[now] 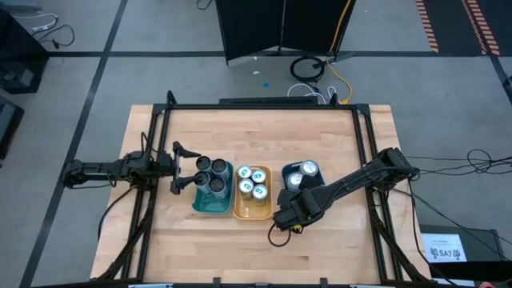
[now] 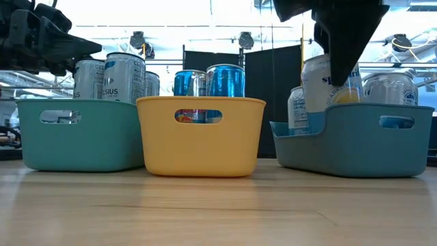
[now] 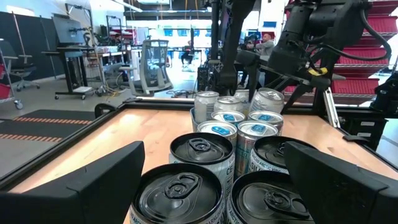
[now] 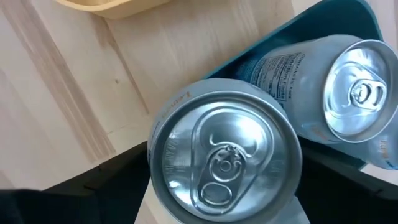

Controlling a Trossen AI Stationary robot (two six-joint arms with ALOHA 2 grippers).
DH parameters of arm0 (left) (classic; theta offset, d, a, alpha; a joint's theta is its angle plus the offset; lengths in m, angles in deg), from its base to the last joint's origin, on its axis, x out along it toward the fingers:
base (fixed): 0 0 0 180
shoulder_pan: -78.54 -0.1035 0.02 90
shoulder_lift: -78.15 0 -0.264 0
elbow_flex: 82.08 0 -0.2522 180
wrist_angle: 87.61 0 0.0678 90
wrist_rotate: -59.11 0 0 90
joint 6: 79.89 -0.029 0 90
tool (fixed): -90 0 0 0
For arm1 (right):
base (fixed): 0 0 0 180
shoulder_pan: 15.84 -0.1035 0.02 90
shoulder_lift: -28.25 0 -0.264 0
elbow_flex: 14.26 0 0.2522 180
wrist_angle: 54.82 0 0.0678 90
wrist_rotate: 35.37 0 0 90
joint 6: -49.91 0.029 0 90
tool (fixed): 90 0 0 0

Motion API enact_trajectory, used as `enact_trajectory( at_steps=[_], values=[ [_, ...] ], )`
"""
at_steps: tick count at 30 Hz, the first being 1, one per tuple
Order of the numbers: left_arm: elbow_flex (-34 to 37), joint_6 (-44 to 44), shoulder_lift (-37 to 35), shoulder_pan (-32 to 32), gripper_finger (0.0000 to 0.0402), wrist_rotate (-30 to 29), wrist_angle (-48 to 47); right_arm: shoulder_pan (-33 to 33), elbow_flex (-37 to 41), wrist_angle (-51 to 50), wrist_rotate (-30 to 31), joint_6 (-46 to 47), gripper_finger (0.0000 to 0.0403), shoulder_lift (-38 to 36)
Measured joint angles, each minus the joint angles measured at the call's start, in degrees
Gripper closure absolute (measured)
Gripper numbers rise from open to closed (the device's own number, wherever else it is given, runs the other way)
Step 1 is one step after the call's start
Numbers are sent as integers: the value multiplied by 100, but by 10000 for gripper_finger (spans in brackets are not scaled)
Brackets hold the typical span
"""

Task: Sort soda cans
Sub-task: Put the bottom silver can into the dark green bin and align the cans

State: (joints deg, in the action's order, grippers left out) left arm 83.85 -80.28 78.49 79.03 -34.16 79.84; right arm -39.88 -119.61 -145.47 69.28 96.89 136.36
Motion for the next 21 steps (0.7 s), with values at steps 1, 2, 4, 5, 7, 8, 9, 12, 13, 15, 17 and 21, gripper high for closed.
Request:
enact_trajectory(
  at_steps=[1, 2, 4, 5, 7, 8, 9, 12, 13, 15, 17, 21],
  values=[
    [0, 0, 1, -1, 11, 0, 0, 0, 0, 4, -2, 35, 55, -1],
    [0, 0, 0, -1, 11, 0, 0, 1, 0, -1, -3, 48, 54, -14],
    [0, 0, 0, 2, 11, 0, 0, -1, 0, 0, -2, 96, 50, -52],
    [0, 0, 2, 1, 11, 0, 0, -1, 0, -16, -3, 167, 47, -75],
    [0, 0, 0, 1, 11, 0, 0, -3, 0, -80, 2, 284, 38, -142],
    [0, 0, 0, 0, 11, 0, 0, -3, -4, -121, 6, 321, 32, -173],
    [0, 0, 0, 1, 11, 0, 0, -3, -7, -165, 9, 325, 27, -206],
    [0, 0, 0, 1, 11, 0, 0, -3, -7, -275, 12, 339, 11, -302],
    [0, 0, 2, 1, 11, 0, 0, -3, -7, -277, 9, 337, 7, -344],
    [0, 0, 2, 2, 11, 0, 0, -3, -7, -278, 8, 388, 4, -463],
    [0, 0, 1, 0, 11, 0, 0, -3, -7, -289, 6, 521, 5, -605],
    [0, 0, 0, -1, 11, 0, 0, -3, -7, -308, 6, 798, 6, -993]
  ],
)
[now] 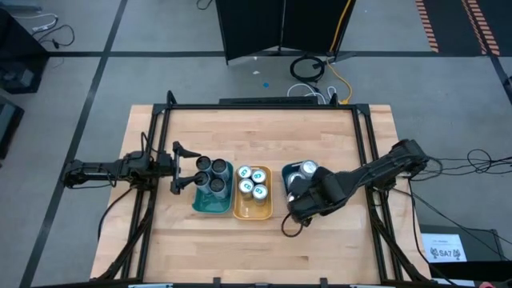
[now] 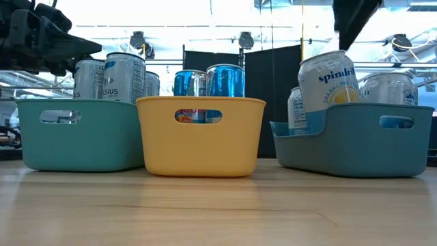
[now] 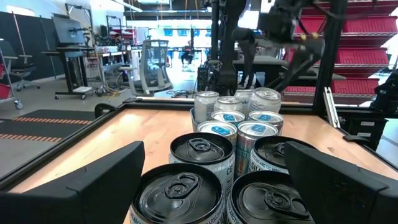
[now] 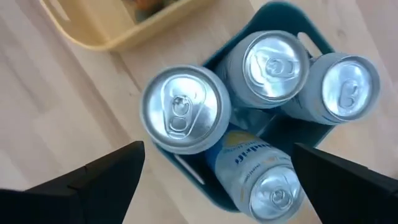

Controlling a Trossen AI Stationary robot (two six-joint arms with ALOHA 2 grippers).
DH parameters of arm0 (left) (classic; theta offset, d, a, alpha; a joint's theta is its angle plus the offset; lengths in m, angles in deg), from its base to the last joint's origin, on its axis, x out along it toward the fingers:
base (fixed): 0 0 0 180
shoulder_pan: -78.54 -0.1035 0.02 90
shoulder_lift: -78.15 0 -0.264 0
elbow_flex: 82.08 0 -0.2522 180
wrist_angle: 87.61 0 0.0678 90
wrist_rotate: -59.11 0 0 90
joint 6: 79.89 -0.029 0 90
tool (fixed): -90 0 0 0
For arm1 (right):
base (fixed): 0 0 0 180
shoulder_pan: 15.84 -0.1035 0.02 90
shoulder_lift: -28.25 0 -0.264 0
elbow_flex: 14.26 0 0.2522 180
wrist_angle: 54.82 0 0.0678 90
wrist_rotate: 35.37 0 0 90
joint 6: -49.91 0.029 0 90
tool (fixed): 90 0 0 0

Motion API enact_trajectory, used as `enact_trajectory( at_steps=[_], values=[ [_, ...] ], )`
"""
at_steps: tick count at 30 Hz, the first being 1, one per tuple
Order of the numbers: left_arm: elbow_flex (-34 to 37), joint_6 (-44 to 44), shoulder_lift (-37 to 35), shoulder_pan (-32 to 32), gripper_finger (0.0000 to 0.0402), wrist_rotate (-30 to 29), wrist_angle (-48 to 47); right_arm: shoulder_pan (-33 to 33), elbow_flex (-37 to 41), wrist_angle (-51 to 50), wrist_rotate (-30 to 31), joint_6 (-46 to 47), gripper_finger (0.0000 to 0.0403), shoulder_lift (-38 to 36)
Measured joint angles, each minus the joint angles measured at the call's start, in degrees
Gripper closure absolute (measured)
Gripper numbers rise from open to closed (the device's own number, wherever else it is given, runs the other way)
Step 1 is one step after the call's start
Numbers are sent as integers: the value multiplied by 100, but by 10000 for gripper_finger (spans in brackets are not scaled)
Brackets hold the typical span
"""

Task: Sort soda cans
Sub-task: Put the bottom silver can into the dark green bin and align the cans

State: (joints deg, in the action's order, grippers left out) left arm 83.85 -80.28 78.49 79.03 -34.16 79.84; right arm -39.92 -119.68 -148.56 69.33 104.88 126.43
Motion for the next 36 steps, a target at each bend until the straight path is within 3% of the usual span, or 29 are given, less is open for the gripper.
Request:
enact_trajectory(
  at_steps=[7, 14, 20, 36],
  values=[
    [0, 0, 1, 0, 11, 0, 0, 0, -9, 416, 18, 318, 6, -546],
    [0, 0, 2, 0, 11, 0, 0, 89, -9, 660, -52, 419, 6, -515],
    [0, 0, 2, 2, 11, 0, 0, 167, 34, 787, -478, 443, 6, -464],
    [0, 0, 1, 0, 11, 0, 0, 306, 1099, 421, -481, 1288, 6, -482]
  ],
)
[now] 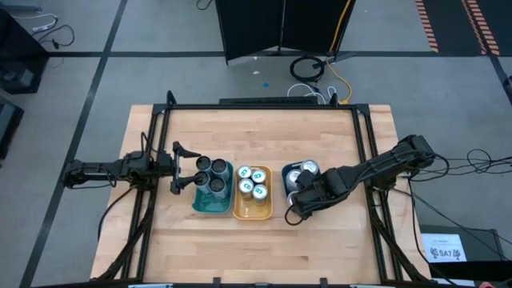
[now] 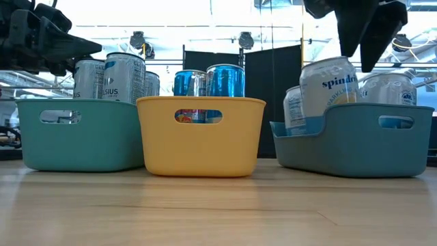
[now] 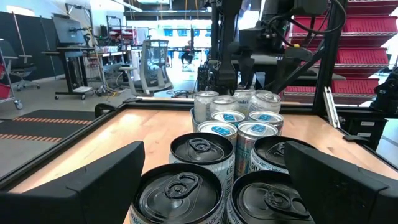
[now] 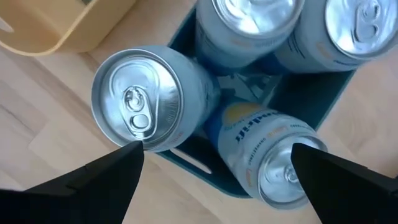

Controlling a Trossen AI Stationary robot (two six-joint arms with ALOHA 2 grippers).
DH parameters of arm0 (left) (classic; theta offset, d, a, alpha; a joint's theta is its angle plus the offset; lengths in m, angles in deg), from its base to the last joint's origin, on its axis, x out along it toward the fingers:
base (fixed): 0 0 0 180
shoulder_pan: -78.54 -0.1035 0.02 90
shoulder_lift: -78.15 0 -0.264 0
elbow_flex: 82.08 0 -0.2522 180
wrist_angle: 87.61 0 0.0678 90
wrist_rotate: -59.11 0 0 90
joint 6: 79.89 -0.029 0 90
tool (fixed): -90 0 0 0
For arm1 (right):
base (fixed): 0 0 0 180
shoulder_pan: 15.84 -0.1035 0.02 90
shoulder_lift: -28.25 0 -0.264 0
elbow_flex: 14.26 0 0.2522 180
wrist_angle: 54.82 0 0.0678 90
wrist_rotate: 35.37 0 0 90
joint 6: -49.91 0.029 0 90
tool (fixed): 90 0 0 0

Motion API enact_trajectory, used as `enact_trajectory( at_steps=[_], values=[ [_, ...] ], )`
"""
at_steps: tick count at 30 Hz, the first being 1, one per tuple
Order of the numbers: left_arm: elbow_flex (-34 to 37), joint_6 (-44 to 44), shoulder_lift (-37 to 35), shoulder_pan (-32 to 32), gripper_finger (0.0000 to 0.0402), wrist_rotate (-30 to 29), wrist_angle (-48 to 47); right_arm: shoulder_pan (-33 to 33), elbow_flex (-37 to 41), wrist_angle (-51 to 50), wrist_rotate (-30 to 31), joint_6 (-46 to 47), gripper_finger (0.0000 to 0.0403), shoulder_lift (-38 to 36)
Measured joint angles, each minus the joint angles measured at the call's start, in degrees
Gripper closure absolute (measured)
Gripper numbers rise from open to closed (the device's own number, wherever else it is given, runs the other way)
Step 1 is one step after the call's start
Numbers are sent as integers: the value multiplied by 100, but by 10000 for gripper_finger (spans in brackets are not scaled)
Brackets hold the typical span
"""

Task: Sort soda cans
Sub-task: Put the bottom silver can into the dark green bin and align the cans

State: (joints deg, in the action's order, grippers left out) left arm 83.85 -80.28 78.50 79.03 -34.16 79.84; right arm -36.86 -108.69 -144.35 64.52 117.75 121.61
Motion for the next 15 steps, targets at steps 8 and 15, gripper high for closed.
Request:
enact_trajectory(
  at_steps=[8, 15],
  values=[
    [0, 0, 1, 1, 11, 0, 0, 8, 20, -393, 154, 458, 6, -15],
    [0, 0, -1, 2, 11, 0, 0, 55, 68, -1116, 309, 804, 7, 20]
  ],
)
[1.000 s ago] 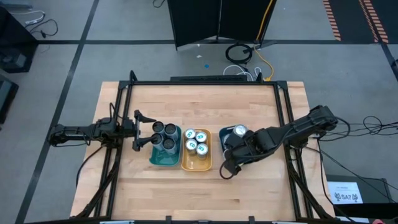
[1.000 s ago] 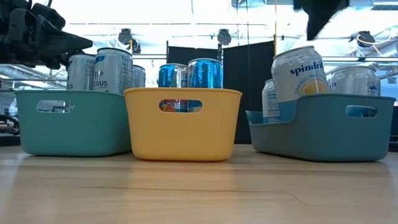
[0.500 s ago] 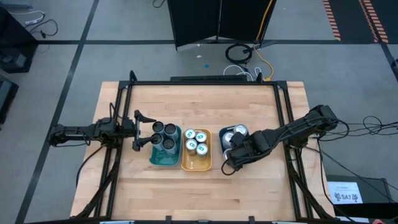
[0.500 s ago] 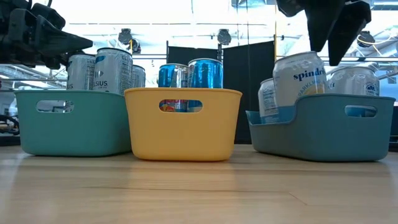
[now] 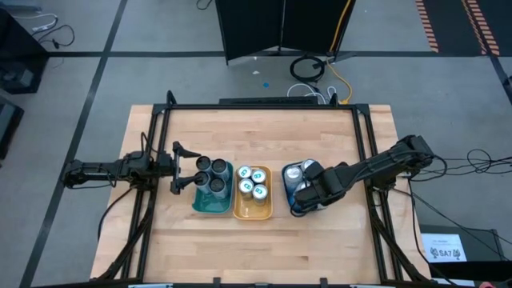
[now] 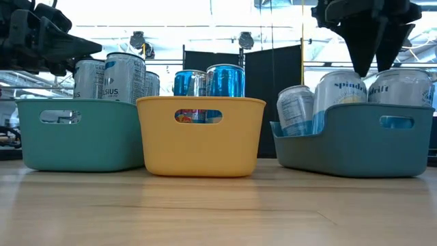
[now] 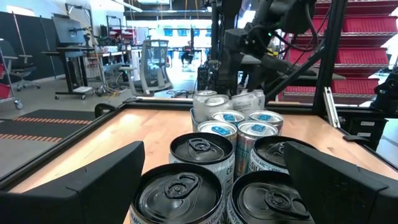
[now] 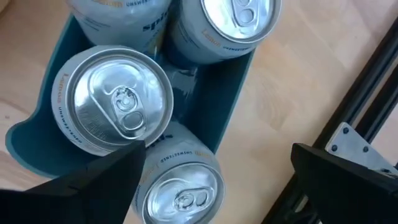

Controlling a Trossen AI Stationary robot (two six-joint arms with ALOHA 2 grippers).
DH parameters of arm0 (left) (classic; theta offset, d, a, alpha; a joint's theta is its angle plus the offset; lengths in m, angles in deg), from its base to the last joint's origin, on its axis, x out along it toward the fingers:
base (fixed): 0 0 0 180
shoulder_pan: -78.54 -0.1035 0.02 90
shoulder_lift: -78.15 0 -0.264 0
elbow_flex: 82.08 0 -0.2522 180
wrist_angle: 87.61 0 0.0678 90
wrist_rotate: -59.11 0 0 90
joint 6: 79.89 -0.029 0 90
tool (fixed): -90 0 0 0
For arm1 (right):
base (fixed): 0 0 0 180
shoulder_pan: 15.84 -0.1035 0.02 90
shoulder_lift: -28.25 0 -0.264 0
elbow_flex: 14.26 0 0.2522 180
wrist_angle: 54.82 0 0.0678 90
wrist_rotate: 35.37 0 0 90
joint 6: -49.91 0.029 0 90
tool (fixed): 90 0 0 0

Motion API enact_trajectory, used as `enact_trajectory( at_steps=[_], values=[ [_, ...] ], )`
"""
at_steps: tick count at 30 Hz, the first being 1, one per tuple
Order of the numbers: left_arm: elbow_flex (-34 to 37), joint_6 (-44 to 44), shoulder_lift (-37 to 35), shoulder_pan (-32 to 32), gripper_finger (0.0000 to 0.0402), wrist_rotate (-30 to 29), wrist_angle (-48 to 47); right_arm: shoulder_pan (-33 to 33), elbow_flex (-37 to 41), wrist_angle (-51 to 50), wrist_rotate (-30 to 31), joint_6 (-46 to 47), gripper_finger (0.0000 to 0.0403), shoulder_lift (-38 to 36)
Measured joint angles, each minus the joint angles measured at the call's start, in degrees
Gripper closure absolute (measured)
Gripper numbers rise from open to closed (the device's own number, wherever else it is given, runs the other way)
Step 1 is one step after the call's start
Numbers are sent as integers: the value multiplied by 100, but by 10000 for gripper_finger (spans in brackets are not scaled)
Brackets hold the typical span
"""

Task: Sort soda cans
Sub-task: Put the bottom silver can into the dark green bin and align the cans

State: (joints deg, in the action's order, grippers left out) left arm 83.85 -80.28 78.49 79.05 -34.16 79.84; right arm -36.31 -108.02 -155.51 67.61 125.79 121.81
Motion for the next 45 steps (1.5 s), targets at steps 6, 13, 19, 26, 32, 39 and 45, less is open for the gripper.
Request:
enact_trajectory(
  at_steps=[6, 13, 19, 26, 32, 39, 45],
  values=[
    [0, 0, 1, -2, 11, -2, 13, -7, -4, 267, -55, -133, 7, -8],
    [0, 0, 0, 0, 11, -2, 9, -54, -17, 1266, -162, -576, 7, -9],
    [0, 0, 0, -2, 11, -2, 8, -66, -17, 1387, -160, -785, 7, -9],
    [0, 0, 0, -1, 11, -2, 7, -66, -17, 1379, -72, -734, 7, -99],
    [0, 0, 0, -2, 11, -2, 7, -59, -17, 1374, -16, -603, 7, -447],
    [0, 0, 1, -1, 11, -2, 7, 296, -21, 1355, 212, -245, 7, -586],
    [0, 0, 2, -2, 11, 0, 7, 754, -21, 2040, 731, -1021, 7, -573]
  ],
)
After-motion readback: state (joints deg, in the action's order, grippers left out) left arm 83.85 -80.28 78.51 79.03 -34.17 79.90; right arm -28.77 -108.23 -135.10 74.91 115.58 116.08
